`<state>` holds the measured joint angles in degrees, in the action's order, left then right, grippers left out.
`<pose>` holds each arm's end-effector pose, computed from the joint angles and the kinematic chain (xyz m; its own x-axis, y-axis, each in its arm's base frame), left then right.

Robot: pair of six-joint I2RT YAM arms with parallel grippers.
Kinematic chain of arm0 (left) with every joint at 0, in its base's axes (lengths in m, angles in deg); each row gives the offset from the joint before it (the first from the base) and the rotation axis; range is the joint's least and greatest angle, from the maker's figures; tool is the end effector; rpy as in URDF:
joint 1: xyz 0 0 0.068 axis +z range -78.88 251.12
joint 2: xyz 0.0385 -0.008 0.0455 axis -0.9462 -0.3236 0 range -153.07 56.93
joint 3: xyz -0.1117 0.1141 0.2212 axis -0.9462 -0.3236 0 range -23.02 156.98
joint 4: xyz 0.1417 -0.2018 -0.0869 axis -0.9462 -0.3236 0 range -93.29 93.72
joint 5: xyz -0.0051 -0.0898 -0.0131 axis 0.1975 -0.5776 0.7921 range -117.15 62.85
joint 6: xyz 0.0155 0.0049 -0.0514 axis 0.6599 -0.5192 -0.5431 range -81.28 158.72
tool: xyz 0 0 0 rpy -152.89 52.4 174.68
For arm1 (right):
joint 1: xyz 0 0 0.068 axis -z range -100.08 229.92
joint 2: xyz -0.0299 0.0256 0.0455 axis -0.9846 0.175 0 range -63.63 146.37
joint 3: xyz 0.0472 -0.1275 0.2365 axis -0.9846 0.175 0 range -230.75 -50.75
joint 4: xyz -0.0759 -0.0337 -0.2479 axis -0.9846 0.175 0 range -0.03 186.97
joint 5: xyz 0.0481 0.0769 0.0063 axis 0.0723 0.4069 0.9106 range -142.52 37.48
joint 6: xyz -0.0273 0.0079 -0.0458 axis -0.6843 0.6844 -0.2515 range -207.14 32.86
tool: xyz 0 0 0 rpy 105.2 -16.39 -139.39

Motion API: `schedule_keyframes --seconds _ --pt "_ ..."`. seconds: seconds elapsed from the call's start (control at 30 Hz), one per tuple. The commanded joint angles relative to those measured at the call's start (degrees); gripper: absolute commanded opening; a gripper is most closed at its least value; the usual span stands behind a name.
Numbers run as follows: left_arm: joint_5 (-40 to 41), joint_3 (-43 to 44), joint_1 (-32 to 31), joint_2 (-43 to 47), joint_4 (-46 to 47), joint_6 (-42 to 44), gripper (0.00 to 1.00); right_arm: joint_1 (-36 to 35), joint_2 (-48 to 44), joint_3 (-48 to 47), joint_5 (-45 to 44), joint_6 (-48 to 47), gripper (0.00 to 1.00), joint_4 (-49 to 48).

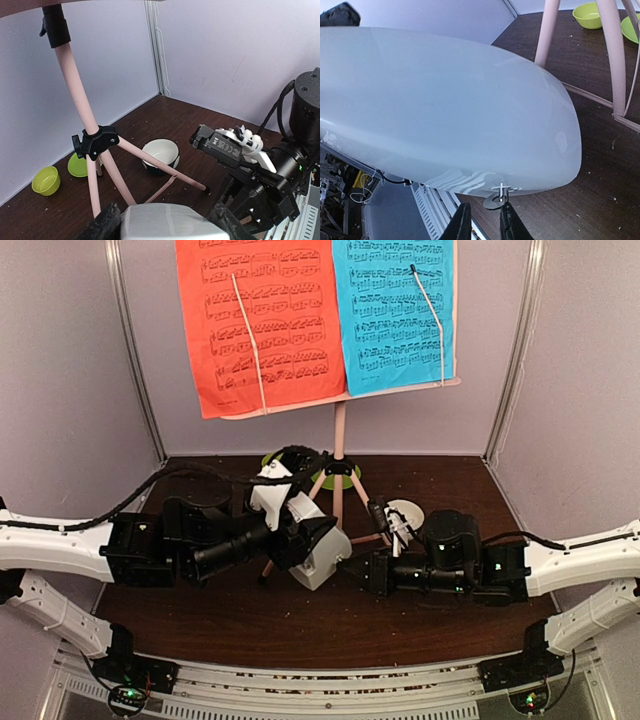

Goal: Set up the instrument practice props

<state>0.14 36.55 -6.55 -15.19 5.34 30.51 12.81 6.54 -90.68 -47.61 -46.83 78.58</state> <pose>0.0789 -0.2845 0.3500 -0.1502 0.0932 -0.9842 0.7583 0.6497 -0.0542 0.1044 0.2554 0.2550 -0.7100 -0.0245 -0.7037 -0.6426 0.4312 0.6333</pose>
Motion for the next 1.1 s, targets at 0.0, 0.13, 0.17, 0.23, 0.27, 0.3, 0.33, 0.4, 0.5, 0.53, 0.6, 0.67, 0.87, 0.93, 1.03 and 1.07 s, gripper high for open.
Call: schedule_keyframes --seconds 0.0,0.13,0.17,0.23,0.27,0.3,0.33,0.4,0.5,0.53,0.6,0.67,0.87,0.93,1.03,1.07 --pt "-0.23 2.84 -0.20 1.63 9.33 0.08 0.00 0.53 0.12 -1.76 -2.58 3.19 0.25 1.32" --pt "0.23 2.93 -0.20 1.71 9.55 0.52 0.00 0.50 0.53 -1.76 -1.86 4.58 0.34 1.71" --pt "0.53 2.90 -0.20 1.76 9.54 0.67 0.00 0.57 0.62 -1.77 -1.77 4.99 0.37 1.83" --pt "0.94 2.88 -0.20 1.79 9.76 1.10 0.00 0.52 0.85 -1.82 -1.52 5.47 0.39 1.97" --pt "1.00 2.99 -0.20 1.85 9.73 1.35 0.00 0.57 0.95 -1.88 -1.41 5.47 0.39 1.87" --pt "1.01 3.01 -0.20 1.89 9.83 1.62 0.00 0.57 1.01 -1.84 -1.39 5.48 0.37 1.64" --pt "1.06 3.01 -0.20 1.85 9.86 1.75 0.00 0.52 1.10 -1.80 -1.39 5.43 0.34 1.33" --pt "1.09 3.05 -0.20 1.89 9.73 1.85 0.00 0.52 0.90 -1.65 -1.37 5.06 0.26 0.50" --pt "1.26 2.87 -0.20 2.09 9.81 1.88 0.00 0.55 0.29 -1.09 -1.90 4.88 0.14 -0.67" --pt "1.40 2.70 -0.18 2.15 9.92 1.88 0.00 0.56 0.05 -0.91 -2.36 4.97 0.11 -0.84" --pt "1.67 2.48 -0.20 2.31 10.34 1.92 0.00 0.55 -0.47 -0.41 -2.98 5.23 0.04 -1.47" --pt "1.67 2.31 -0.20 2.40 10.89 2.13 0.00 0.79 -0.94 0.33 -3.31 5.95 0.00 -2.43" --pt "0.90 1.22 -0.20 3.15 12.64 3.06 0.00 2.56 -1.91 2.78 -2.68 9.98 0.00 -5.63" --pt "0.56 1.07 -0.20 3.42 13.12 3.58 0.00 3.94 -2.27 4.64 -1.32 12.99 0.00 -8.79" --pt "-0.42 1.03 -0.20 3.56 13.03 4.49 0.00 6.56 -2.24 6.77 1.18 17.03 0.00 -13.01" --pt "-0.85 1.15 -0.20 3.56 12.92 4.64 0.00 7.28 -2.16 7.26 2.02 18.20 0.00 -14.01"
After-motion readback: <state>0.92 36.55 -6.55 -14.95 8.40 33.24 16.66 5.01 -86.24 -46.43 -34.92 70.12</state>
